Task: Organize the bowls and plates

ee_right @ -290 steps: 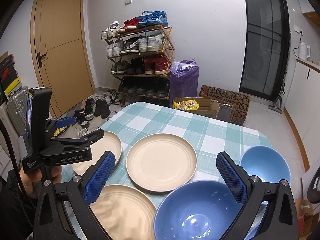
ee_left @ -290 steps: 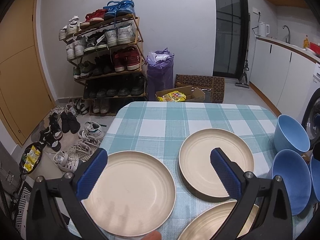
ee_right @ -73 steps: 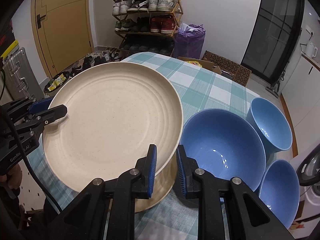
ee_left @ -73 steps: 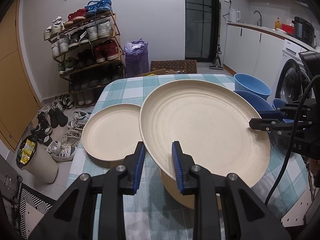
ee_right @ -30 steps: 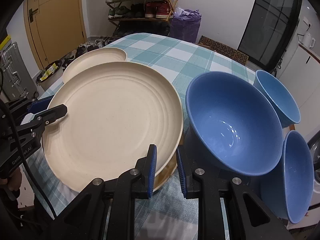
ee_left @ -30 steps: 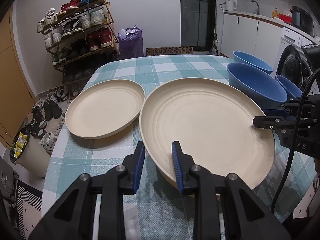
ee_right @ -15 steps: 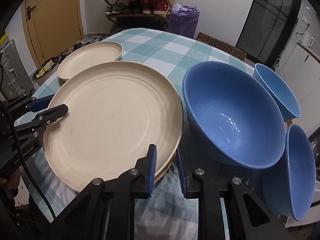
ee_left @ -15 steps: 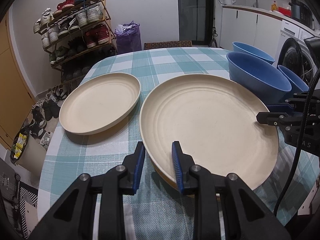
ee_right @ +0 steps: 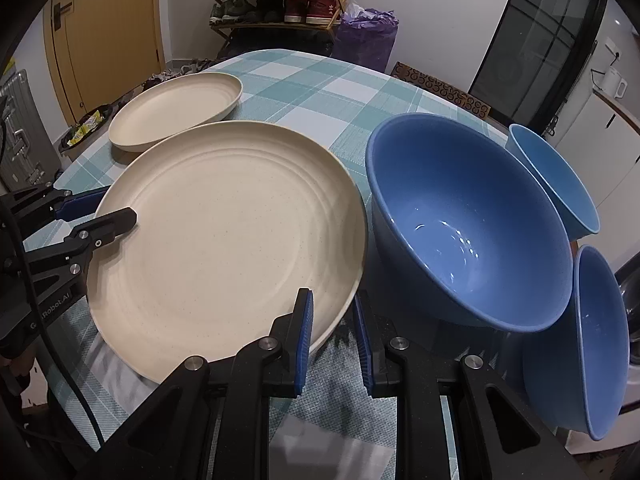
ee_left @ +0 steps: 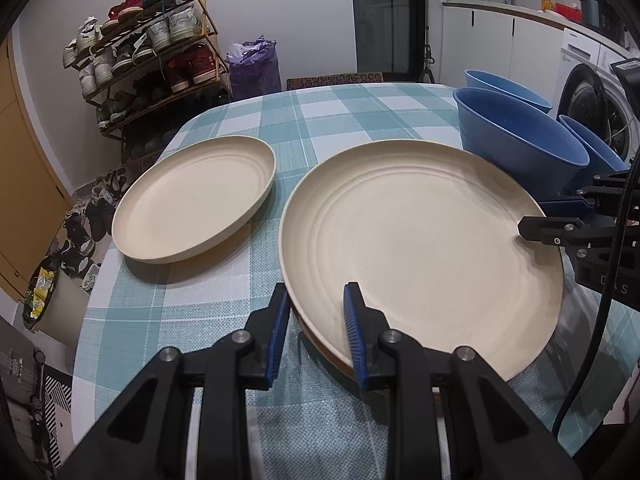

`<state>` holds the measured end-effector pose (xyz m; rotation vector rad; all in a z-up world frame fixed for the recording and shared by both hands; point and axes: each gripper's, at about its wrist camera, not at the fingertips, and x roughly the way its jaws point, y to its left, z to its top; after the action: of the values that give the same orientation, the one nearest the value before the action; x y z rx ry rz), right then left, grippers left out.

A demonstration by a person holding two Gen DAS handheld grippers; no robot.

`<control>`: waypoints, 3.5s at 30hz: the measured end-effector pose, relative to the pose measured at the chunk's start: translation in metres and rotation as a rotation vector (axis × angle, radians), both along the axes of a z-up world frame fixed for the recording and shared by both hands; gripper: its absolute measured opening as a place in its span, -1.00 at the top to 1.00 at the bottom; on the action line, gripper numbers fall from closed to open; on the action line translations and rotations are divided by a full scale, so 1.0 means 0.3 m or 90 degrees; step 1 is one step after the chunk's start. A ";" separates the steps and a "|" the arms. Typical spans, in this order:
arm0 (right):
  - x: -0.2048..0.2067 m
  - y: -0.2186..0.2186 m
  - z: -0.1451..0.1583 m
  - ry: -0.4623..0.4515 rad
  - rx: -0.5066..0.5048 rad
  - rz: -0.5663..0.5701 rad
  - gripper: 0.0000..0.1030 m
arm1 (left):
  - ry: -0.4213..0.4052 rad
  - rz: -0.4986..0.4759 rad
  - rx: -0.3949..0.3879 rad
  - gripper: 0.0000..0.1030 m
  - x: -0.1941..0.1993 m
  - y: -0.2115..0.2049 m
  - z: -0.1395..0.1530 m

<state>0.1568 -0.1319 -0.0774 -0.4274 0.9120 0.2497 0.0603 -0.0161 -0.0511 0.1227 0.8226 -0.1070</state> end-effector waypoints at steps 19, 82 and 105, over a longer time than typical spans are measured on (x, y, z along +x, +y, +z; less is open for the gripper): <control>0.003 0.014 -0.028 0.005 -0.022 0.004 0.59 | 0.017 -0.002 0.000 0.49 0.001 0.002 -0.012; 0.023 0.168 0.309 -0.099 0.149 0.100 -0.99 | -0.082 0.112 -0.089 -1.00 -0.028 0.280 0.198; 0.139 0.261 0.442 -0.097 0.190 0.137 -0.99 | -0.082 0.180 -0.086 -1.00 0.068 0.406 0.269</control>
<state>0.1985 -0.0536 0.0553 -0.2630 0.6654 0.5361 0.0807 0.1057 0.0296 -0.1139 0.6944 0.1113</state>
